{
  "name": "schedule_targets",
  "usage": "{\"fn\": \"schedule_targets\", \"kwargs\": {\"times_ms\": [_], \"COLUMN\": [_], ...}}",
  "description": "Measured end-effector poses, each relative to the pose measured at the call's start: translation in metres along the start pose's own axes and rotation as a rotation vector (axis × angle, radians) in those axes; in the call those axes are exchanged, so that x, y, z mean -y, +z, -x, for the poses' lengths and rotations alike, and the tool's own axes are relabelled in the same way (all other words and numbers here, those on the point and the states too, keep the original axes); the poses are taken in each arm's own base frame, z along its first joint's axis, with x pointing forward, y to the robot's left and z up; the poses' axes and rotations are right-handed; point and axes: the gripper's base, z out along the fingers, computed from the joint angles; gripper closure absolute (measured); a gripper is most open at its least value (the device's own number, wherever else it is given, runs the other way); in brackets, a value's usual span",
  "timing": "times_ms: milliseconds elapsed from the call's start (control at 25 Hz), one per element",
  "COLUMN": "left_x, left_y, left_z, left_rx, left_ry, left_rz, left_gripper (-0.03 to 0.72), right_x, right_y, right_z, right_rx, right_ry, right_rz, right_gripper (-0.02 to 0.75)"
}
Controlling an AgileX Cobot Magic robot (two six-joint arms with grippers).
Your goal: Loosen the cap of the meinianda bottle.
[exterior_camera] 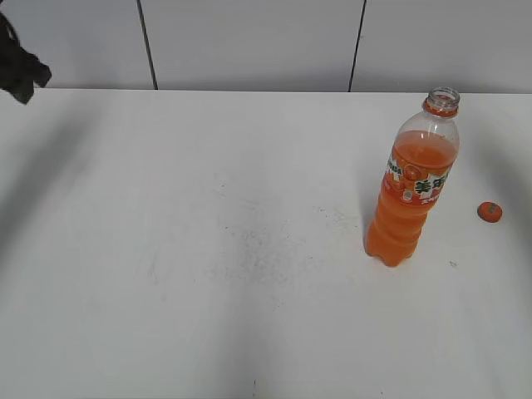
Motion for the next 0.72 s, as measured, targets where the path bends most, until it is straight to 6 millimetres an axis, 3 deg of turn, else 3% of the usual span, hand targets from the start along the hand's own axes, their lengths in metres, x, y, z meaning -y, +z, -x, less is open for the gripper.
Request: {"fn": "schedule_targets", "kwargs": {"times_ms": [80,160,280,400,520,600,720], "left_x": [-0.002,-0.006,-0.016,-0.022,-0.012,0.000,0.017], "left_y": [-0.024,-0.053,-0.099,-0.135,-0.161,-0.171,-0.186], "left_z": [-0.009,-0.015,-0.028,-0.060,-0.106,-0.143,-0.199], "left_rx": [-0.019,0.007,0.035,0.074,0.153,0.185,0.250], "left_ry": [-0.044,-0.028,-0.014,-0.041,-0.070,-0.085,-0.109], "left_rz": [-0.213,-0.282,-0.218,-0.146,-0.129,-0.138,-0.147], "left_gripper": [0.214,0.214,0.214,0.214,0.214,0.214,0.215], "right_x": [0.001,0.002,0.001,0.000,-0.011,-0.021,-0.035], "right_y": [-0.012,-0.030,-0.056,-0.081,-0.110,-0.126,-0.135], "right_z": [0.002,0.008,0.012,0.001,-0.035,-0.072,-0.131], "right_rx": [-0.088,-0.154,-0.187,-0.181,-0.171,-0.150,-0.152], "right_ry": [0.011,0.009,-0.014,-0.039,-0.033,-0.031,-0.030], "right_rz": [0.023,0.057,0.100,0.102,0.137,0.140,0.139], "right_gripper": [0.150,0.150,0.150,0.150,0.150,0.150,0.150]}}
